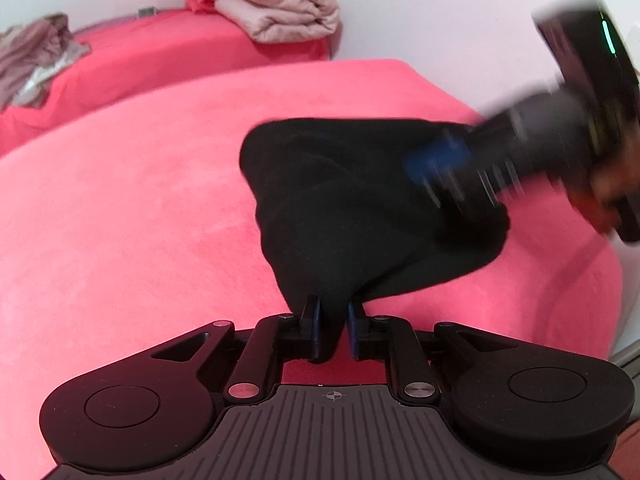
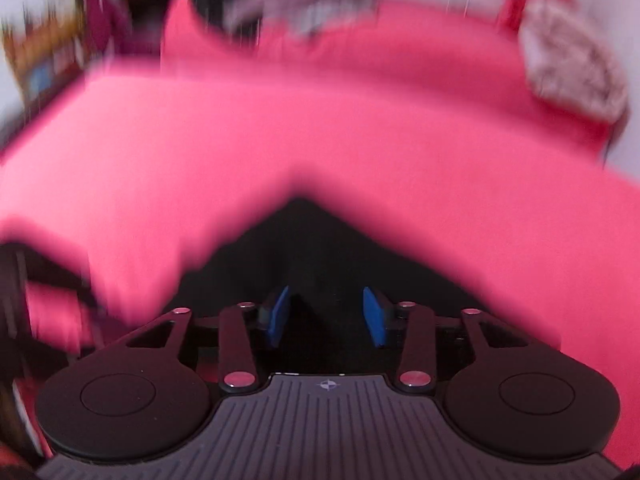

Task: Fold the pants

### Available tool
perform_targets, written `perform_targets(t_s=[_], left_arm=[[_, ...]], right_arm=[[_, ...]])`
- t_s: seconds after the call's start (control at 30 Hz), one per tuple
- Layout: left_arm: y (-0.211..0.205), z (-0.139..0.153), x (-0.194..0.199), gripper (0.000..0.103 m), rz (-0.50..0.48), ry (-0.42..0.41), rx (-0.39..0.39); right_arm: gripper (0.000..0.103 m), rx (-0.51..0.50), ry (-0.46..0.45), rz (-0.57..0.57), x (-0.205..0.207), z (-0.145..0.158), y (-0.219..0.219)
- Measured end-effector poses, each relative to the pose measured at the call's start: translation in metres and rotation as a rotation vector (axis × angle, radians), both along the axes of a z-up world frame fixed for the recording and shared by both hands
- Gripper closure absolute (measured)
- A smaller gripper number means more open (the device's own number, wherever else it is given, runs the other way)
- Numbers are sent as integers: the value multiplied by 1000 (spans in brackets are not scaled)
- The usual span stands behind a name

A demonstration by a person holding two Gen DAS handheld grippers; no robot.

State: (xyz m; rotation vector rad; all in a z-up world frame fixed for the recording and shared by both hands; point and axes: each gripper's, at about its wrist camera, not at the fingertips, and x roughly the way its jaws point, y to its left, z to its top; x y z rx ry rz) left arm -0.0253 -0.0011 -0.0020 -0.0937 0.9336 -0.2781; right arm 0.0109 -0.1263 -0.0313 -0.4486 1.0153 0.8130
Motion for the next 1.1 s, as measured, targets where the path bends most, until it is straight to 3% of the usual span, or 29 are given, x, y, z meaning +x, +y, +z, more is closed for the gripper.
perform_targets(t_s=[0.07, 0.17, 0.23, 0.3, 0.37, 0.43, 0.5, 0.57, 0.6, 0.63, 0.67, 0.7, 0.77, 0.83, 0.97, 1.03, 1.1], left_arm=[[-2, -3, -2, 26, -29, 3, -1], [-3, -4, -5, 27, -30, -27, 36], [2, -5, -2, 26, -12, -25, 12], [4, -7, 0, 26, -6, -19, -8], [0, -10, -1, 27, -10, -25, 9], [-4, -12, -1, 28, -10, -27, 24], [-6, -13, 2, 28, -1, -23, 22], [-5, -15, 5, 29, 8, -19, 19], [-5, -15, 3, 30, 14, -26, 26], [-5, -16, 2, 30, 14, -31, 28], [-5, -16, 3, 29, 18, -37, 31], [-6, -18, 5, 25, 12, -26, 23], [-7, -20, 8, 25, 2, -23, 29], [-8, -22, 8, 25, -6, -24, 34], [-3, -24, 9, 25, -7, -11, 7], [-2, -24, 12, 25, -16, -5, 4], [-3, -25, 12, 25, -36, -5, 15]], right_arm=[[59, -20, -36, 63, -8, 9, -14], [57, 49, 16, -21, 16, 36, -26], [44, 149, -17, -55, 32, 57, -27], [37, 160, -68, -43, 42, 65, -7], [36, 159, -127, 41, 45, 61, 24], [25, 157, -162, 109, 47, 51, 55], [25, 88, -120, 177, 55, 32, 88], [35, -2, -98, 289, 55, 11, 108], [58, 4, -135, 329, 55, 7, 109], [74, -1, -135, 290, 67, 4, 112], [76, 21, -92, 200, 86, 1, 112], [97, 10, -96, 88, 102, -2, 111], [101, 13, -90, -37, 129, -6, 103], [99, 62, -4, -78, 140, -3, 89], [94, 145, -83, 9, 96, 35, 65], [63, 177, -41, 58, 71, 40, 60], [53, 143, -34, 134, 42, 33, 45]])
